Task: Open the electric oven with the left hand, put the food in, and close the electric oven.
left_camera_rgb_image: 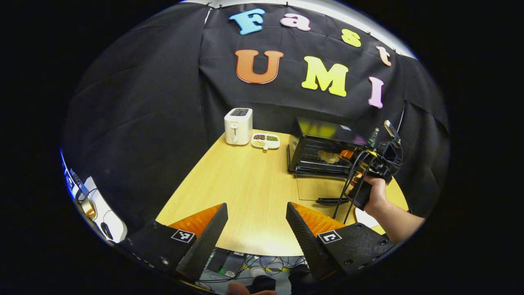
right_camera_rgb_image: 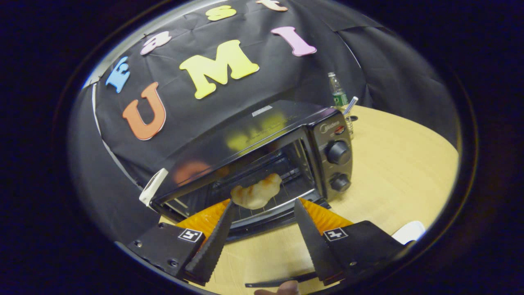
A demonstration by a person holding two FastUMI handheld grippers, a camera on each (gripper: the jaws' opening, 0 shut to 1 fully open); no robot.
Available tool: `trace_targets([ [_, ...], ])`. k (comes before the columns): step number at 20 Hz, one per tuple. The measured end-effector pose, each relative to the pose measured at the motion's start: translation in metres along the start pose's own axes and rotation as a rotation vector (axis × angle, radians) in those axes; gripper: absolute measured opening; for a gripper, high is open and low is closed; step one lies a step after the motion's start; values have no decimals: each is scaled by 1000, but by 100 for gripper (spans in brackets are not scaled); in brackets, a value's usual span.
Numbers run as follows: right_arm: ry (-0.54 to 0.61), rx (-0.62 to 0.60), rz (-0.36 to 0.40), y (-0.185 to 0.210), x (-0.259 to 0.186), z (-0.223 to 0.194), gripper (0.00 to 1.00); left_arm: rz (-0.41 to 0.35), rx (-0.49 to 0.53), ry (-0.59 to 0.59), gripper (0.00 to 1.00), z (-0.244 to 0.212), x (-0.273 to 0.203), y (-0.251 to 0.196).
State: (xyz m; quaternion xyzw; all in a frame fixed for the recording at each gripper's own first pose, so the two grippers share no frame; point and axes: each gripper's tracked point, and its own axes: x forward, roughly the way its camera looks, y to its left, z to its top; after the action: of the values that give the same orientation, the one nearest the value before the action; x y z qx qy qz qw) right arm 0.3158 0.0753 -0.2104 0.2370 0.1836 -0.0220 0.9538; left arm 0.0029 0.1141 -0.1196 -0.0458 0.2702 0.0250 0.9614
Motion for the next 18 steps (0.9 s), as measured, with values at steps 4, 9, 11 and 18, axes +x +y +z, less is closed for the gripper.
trace_targets([
  [4,16,-127,-9,-16,-61,0,96,-57,20,-37,94,6,12,-28],
  [9,17,-237,-25,-42,-133,6,96,-120,29,-55,94,4,35,-69],
  [11,3,-270,-38,-54,-159,16,96,-142,34,-58,94,2,43,-87],
  [18,-49,-348,-93,-94,-245,50,97,-211,73,-13,94,-27,70,-142],
])
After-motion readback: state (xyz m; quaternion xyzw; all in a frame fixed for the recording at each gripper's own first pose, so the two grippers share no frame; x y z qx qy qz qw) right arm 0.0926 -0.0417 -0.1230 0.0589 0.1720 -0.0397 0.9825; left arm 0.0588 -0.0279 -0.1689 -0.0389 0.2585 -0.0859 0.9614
